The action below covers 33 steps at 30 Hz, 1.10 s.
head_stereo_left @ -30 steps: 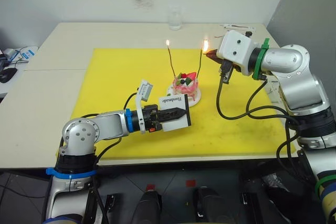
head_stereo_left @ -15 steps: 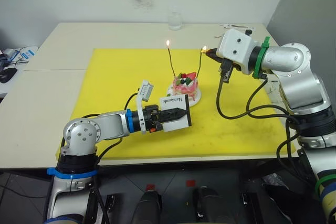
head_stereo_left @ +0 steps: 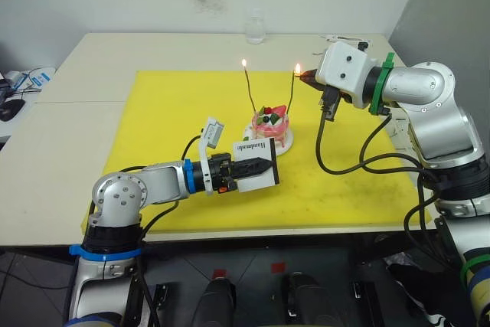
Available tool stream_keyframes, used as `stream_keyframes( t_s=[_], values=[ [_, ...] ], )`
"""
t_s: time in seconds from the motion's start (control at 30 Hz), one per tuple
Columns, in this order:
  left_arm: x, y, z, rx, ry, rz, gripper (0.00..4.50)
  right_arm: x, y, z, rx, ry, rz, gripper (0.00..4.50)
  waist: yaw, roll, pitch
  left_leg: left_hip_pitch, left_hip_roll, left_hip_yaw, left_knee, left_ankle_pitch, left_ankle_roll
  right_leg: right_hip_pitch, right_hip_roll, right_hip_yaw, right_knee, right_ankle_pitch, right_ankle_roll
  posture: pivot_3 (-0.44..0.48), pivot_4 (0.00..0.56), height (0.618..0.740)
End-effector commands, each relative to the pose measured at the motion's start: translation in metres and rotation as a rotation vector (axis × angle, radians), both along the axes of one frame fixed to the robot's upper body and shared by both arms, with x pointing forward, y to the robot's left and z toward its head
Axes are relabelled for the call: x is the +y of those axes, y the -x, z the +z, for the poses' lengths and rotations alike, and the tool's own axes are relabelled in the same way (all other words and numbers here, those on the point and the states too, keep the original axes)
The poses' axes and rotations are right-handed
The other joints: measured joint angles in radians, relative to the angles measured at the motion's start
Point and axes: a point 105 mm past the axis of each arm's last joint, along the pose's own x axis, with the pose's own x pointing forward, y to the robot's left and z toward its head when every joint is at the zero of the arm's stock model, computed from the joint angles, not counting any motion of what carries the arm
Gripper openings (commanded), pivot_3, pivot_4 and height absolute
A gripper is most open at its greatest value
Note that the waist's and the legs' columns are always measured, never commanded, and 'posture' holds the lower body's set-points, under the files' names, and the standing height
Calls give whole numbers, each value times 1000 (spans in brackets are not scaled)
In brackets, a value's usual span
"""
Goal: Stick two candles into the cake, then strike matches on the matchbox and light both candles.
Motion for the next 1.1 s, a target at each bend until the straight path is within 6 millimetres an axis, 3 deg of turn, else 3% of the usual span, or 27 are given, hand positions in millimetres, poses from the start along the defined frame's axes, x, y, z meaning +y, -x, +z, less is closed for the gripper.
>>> stream_keyframes(
  t_s=[0.03, 0.5, 1.1],
  values=[
    [-5, 2, 12, -49, 21, -27, 0, -1, 5, 13, -56, 8, -1, 8, 0, 0, 0, 0, 0, 0, 0, 0, 0, 0, 0, 0, 0, 0, 0, 0, 150, 740],
    [-5, 3, 13, -51, 22, -24, 0, 1, 3, 12, -54, 6, 6, 8, 0, 0, 0, 0, 0, 0, 0, 0, 0, 0, 0, 0, 0, 0, 0, 0, 150, 740],
    [-8, 1, 13, -50, 23, -36, 0, -13, 6, 10, -46, 8, -42, 8, 0, 0, 0, 0, 0, 0, 0, 0, 0, 0, 0, 0, 0, 0, 0, 0, 150, 740]
  ],
)
